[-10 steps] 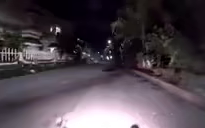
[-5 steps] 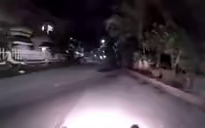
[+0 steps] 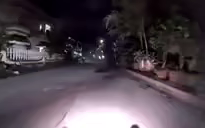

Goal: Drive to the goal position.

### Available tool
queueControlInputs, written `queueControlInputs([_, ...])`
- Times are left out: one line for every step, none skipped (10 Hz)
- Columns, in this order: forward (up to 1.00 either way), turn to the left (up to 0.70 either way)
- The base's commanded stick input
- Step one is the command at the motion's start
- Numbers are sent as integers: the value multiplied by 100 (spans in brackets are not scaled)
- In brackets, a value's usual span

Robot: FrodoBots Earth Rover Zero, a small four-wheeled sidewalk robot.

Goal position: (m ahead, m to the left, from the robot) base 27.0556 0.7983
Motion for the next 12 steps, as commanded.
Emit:
queueControlInputs([70, 0])
queueControlInputs([70, 0])
queueControlInputs([70, 0])
queueControlInputs([70, 0])
queueControlInputs([70, 0])
queueControlInputs([70, 0])
queueControlInputs([70, 0])
queueControlInputs([70, 0])
queueControlInputs([70, 0])
queueControlInputs([70, 0])
queueControlInputs([70, 0])
queueControlInputs([70, 0])
